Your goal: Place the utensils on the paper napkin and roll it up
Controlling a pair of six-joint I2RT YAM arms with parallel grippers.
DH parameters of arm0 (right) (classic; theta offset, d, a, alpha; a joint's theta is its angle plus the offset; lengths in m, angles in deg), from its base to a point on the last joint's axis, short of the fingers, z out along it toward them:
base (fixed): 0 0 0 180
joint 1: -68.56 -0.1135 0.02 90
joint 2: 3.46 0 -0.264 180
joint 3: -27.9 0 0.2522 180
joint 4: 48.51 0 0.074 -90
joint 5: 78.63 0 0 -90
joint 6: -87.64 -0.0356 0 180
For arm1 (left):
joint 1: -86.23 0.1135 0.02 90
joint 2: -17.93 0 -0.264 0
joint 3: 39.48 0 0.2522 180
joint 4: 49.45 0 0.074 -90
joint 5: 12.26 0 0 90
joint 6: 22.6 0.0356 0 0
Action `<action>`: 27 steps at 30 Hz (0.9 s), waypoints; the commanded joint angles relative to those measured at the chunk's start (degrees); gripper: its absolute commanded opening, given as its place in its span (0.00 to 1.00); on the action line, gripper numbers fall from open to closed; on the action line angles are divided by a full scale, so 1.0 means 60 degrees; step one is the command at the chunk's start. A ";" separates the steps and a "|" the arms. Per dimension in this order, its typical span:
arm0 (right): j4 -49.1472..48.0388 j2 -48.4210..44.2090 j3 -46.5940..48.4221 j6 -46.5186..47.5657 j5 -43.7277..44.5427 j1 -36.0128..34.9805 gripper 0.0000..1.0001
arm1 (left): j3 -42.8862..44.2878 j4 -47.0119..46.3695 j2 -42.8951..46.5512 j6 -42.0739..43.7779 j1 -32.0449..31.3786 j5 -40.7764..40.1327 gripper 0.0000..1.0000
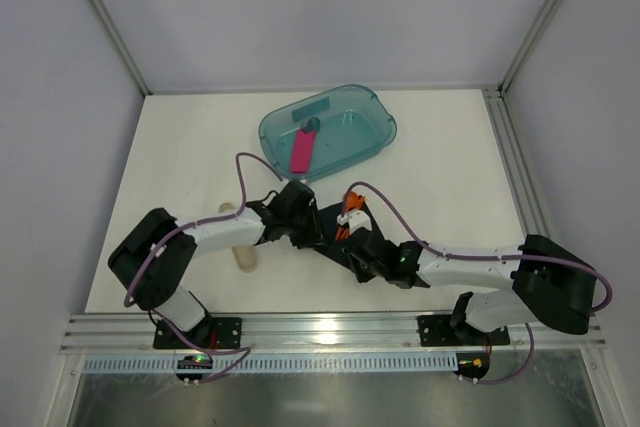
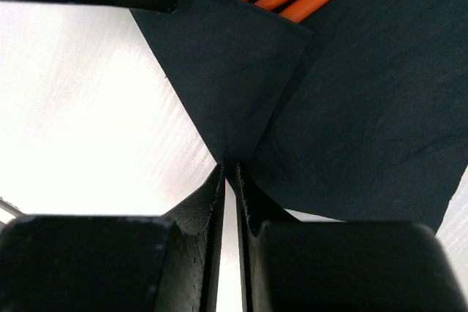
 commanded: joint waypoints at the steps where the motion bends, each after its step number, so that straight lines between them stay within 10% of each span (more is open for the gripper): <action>1: 0.0341 -0.0261 0.0021 -0.0245 0.0057 0.0010 0.12 | 0.0156 -0.0129 0.0442 0.0266 -0.0209 -0.0152 0.29; 27: 0.0986 -0.0598 0.0315 -0.0758 0.0189 0.0024 0.14 | -0.0327 -0.1491 -0.0145 0.0412 -0.0342 0.0522 0.27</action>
